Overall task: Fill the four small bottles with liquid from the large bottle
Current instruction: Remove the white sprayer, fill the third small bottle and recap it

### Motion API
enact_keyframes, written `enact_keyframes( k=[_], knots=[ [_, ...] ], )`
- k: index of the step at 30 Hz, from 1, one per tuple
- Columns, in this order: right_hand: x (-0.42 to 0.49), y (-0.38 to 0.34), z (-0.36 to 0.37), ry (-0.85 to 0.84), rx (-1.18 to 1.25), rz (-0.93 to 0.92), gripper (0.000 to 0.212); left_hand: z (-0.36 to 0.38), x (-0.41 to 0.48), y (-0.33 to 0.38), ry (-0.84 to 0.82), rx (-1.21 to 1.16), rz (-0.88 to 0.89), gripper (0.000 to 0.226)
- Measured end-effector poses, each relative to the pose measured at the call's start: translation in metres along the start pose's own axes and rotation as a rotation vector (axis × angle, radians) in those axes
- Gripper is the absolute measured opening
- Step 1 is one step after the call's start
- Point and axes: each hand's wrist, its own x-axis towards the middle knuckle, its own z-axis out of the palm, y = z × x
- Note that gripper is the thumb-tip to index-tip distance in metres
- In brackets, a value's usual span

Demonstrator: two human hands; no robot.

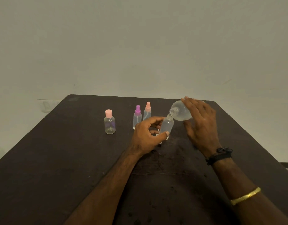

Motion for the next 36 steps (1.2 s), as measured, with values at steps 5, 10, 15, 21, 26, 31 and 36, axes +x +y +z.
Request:
enact_keyframes(
  k=[5,10,15,21,26,31,36],
  knots=[
    [-0.003,-0.006,0.006,-0.072,0.099,0.109,0.079,-0.001,0.000,0.004,0.026,-0.018,0.012,0.046],
    [-0.003,-0.012,0.013,-0.095,0.270,0.265,0.078,-0.001,0.001,0.004,0.073,-0.014,0.020,0.043],
    [-0.003,-0.012,0.029,-0.098,0.417,0.433,0.081,-0.005,0.002,0.000,0.130,0.018,0.016,0.043],
    [-0.003,-0.018,0.041,-0.091,0.456,0.528,0.083,-0.007,0.003,-0.004,0.164,0.038,-0.013,0.045],
    [-0.009,-0.021,0.050,-0.119,0.450,0.567,0.089,-0.009,0.004,-0.004,0.171,0.041,-0.040,0.043],
    [-0.009,-0.024,0.054,-0.132,0.428,0.586,0.089,-0.010,0.005,-0.008,0.183,0.072,-0.044,0.046],
    [-0.011,-0.025,0.053,-0.109,0.404,0.597,0.089,-0.010,0.004,-0.007,0.177,0.080,-0.050,0.044]
  ],
)
